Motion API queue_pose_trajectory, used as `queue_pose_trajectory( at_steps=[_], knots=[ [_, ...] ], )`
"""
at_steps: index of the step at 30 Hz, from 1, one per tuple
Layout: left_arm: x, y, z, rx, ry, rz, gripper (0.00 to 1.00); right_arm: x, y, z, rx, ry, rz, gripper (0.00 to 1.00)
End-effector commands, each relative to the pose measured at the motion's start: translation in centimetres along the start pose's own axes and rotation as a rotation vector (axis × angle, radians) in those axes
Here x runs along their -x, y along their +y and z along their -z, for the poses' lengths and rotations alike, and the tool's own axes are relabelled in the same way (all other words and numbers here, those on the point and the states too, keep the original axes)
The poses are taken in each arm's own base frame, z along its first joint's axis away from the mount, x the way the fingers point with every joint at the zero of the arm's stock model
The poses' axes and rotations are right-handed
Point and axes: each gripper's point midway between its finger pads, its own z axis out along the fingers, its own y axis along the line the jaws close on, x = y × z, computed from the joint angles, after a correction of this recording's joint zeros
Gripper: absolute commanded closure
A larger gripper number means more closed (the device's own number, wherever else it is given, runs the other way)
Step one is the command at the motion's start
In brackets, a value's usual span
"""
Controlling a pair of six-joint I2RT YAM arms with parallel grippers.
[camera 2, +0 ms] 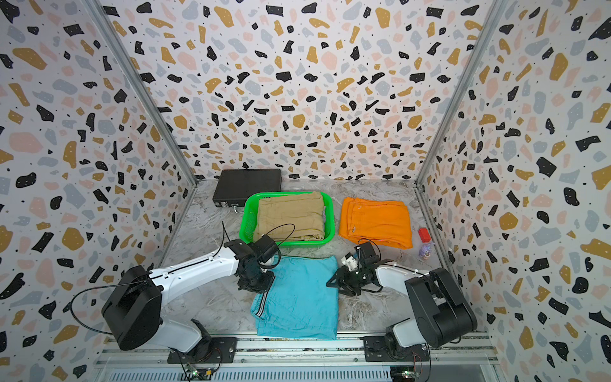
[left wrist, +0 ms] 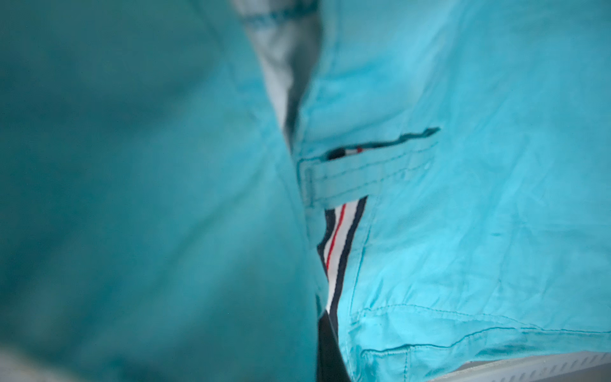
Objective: Put the folded long pants in the basket
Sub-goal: Pick up the long pant at the center of the board.
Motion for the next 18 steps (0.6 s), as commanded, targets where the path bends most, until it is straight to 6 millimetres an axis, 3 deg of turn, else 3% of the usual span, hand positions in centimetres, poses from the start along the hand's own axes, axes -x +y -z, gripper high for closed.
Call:
queue_pose_trajectory(
  at_steps=[1, 3, 11, 18],
  knots=[
    [0.7, -0.4, 0.4, -0.019, -0.023, -0.013, 1.00, 0.4, 1.8, -0.1, 0.029, -0.002, 0.051, 0.81],
    [0.7, -0.5, 0.8, -0.028, -0.033, -0.018, 1.00, 0.2, 2.0, 0.3, 0.002, -0.004, 0.073, 1.00],
    [-1.0, -1.3, 5.2, -0.133, -0.102, 0.013, 1.00, -1.4, 4.4, 4.8, -0.117, -0.064, 0.210, 1.00],
    [-1.5, -1.8, 13.1, -0.226, -0.258, 0.004, 1.00, -3.1, 9.0, 9.1, -0.091, -0.090, 0.310, 1.00]
  ],
)
